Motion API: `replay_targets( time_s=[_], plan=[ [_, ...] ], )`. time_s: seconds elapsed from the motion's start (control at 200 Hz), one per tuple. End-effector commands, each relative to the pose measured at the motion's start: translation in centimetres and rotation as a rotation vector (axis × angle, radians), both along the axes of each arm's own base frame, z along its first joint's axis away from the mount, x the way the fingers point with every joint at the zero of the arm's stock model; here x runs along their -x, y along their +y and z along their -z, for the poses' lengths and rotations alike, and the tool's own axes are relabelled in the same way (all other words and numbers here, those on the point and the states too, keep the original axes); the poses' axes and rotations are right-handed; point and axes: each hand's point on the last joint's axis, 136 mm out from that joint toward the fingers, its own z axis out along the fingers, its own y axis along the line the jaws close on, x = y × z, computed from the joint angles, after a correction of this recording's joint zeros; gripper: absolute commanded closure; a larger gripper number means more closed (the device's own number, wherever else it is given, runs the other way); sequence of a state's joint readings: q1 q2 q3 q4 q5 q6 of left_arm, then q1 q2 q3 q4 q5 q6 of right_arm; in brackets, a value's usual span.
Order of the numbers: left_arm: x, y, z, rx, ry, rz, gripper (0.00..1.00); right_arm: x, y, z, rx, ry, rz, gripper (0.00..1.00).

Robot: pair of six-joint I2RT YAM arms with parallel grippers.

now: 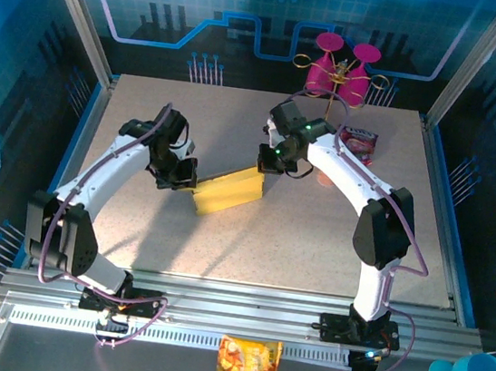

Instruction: Fold the paper box

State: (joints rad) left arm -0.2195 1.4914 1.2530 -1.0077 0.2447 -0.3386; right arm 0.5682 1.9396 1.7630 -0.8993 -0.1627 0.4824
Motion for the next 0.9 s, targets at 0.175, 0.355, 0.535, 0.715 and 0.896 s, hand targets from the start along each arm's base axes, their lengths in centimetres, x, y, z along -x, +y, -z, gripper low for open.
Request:
replay_targets(
  time_s=[0.175,0.355,0.535,0.715,0.896],
  plan=[
    [1.9,0.0,3.3,-0.047,0.089,0.043,1.00,1.6,0.6,0.7,-0.018,0.061,-0.042,1.00],
    [2.1,0.2,3.7,-0.088,0.089,0.062,1.00,1.4,0.7,-0.9,-0.043,0.029,-0.041,0.99],
    [2.0,0.4,3.7,-0.110,0.084,0.068,1.00,1.3,0.8,-2.1,-0.065,0.020,-0.038,0.93],
    [2.1,0.4,3.7,-0.123,0.081,0.085,1.00,1.4,0.5,-3.4,-0.105,0.011,-0.012,0.85],
    [2.0,0.2,3.7,-0.131,0.079,0.098,1.00,1.4,0.2,-4.9,-0.171,0.009,0.031,0.81]
  ],
)
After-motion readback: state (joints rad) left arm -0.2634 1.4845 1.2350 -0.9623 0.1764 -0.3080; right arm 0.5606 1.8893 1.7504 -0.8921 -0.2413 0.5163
